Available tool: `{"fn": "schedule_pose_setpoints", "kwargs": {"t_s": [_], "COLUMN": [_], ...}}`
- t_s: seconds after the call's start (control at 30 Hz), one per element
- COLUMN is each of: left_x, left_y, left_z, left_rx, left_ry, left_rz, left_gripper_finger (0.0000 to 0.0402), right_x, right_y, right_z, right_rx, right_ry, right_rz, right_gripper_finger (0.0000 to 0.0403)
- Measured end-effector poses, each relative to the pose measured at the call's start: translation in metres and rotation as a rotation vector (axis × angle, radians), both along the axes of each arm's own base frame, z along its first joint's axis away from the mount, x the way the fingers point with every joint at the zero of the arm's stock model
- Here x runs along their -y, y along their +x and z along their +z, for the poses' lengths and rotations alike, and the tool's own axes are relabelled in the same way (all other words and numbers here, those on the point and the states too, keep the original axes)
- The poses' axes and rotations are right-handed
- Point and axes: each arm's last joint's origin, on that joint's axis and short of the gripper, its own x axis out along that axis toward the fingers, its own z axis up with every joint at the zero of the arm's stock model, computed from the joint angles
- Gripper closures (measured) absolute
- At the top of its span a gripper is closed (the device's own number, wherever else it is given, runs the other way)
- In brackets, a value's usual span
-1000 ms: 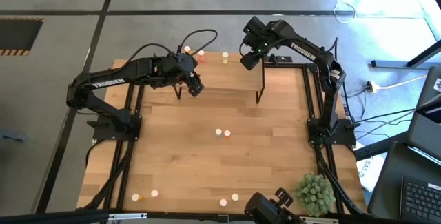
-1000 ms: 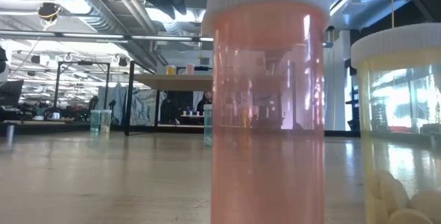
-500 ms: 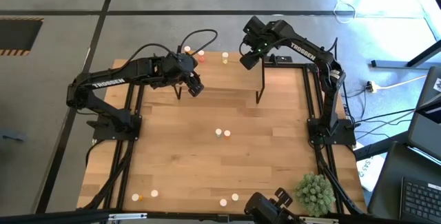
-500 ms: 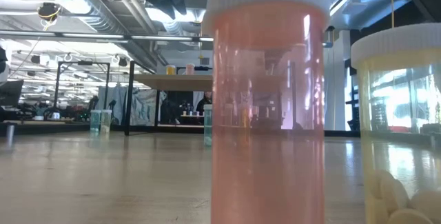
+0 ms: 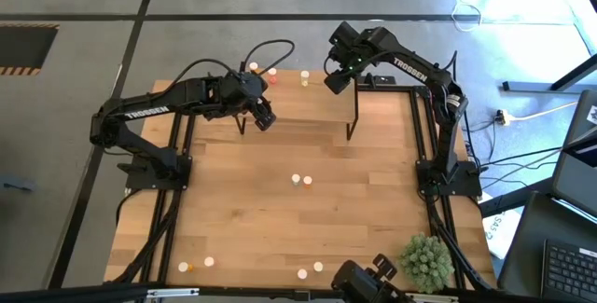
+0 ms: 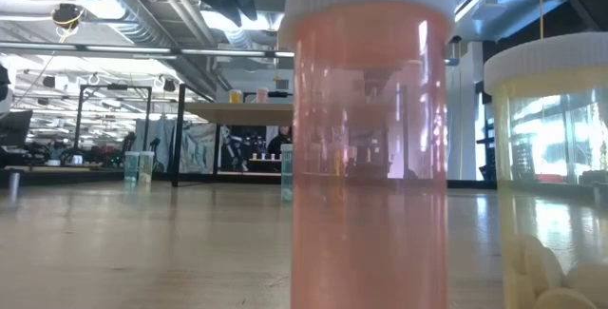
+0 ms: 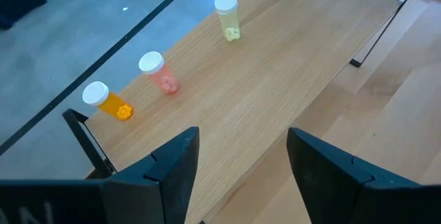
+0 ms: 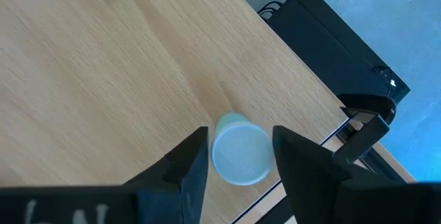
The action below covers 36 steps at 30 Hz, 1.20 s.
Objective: Pick and place medicine bottles onto shelf by color
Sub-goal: Put the top right blue pill bottle on the shelf, then put the bottom orange pill bottle on the shelf aligned with the other orange pill bottle
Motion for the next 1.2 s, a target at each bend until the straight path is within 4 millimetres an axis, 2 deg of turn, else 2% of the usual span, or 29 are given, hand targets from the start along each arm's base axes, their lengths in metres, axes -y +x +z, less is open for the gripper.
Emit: {"fn": "schedule_pose_setpoints", "kwargs": {"t_s": [0.3, 0.77, 0.97, 1.2], "left_x": [0.000, 0.000, 0.001, 0.007], "left_y": [0.000, 0.000, -0.007, -0.033], "left_z": [0.000, 0.000, 0.004, 0.022], "left_rx": [0.000, -0.001, 0.004, 0.065], "left_ry": [0.000, 0.004, 0.009, 0.026], "left_rz": [0.000, 0.005, 0.009, 0.020], "left_gripper_finger": [0.0187, 0.0187, 0.0187, 0.0187], "right_x": [-0.003, -0.022, -0.045, -0.084], "right_y": [-0.005, -0.025, -0.033, -0.045], "right_z": [0.010, 0.055, 0.083, 0.116], "right_rx": [0.017, 0.139, 0.204, 0.274], "right_ry": [-0.021, -0.142, -0.229, -0.347], "right_rz": [-0.002, -0.004, 0.094, 0.296], "right_gripper_finger": [0.0238, 0.0238, 0.0238, 0.0237]}}
